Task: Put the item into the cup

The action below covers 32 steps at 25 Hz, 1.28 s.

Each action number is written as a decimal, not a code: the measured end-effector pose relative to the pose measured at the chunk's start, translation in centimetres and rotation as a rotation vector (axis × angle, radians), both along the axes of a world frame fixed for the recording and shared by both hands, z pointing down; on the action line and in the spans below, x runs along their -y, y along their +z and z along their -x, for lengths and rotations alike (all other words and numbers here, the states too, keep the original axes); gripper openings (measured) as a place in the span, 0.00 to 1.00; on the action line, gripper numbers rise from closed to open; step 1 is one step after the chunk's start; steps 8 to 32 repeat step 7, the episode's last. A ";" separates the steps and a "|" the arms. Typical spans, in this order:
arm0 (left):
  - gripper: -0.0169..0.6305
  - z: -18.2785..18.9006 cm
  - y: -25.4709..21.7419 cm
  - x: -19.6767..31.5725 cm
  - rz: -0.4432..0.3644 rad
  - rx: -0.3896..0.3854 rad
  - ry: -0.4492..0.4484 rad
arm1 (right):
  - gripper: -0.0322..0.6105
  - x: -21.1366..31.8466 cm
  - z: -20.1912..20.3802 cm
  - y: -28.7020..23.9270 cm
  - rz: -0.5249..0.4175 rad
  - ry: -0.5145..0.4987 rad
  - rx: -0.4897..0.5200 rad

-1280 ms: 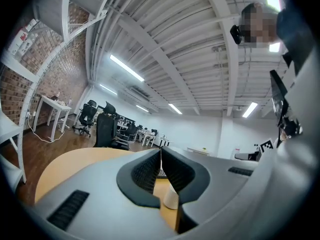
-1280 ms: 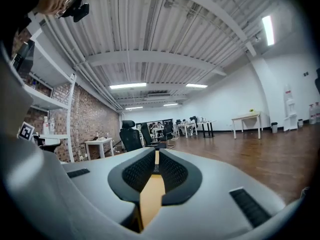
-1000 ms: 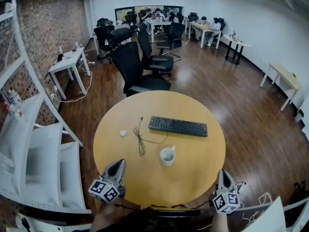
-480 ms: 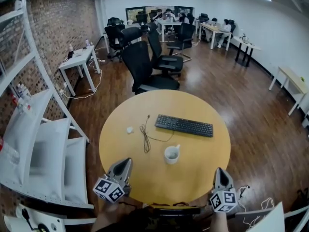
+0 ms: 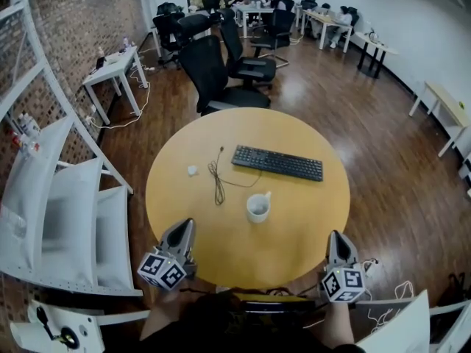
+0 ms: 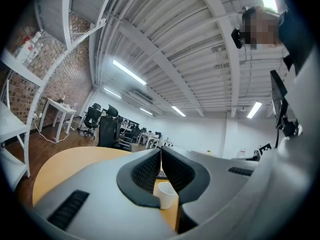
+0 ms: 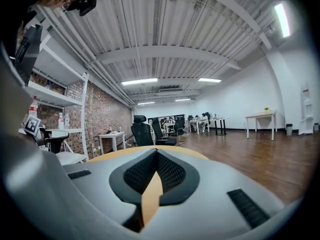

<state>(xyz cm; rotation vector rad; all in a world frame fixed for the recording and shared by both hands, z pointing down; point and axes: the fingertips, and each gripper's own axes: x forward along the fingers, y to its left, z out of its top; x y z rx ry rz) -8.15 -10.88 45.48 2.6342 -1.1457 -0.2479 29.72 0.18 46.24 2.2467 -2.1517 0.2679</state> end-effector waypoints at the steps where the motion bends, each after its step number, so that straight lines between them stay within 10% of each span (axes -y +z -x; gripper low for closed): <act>1: 0.03 -0.2 0.1 0.1 0.004 0.007 0.009 | 0.06 -0.1 -0.3 0.4 0.000 0.001 0.010; 32: 0.03 -0.7 0.3 0.8 0.018 0.001 0.034 | 0.06 -0.1 -0.9 1.7 0.007 0.003 0.029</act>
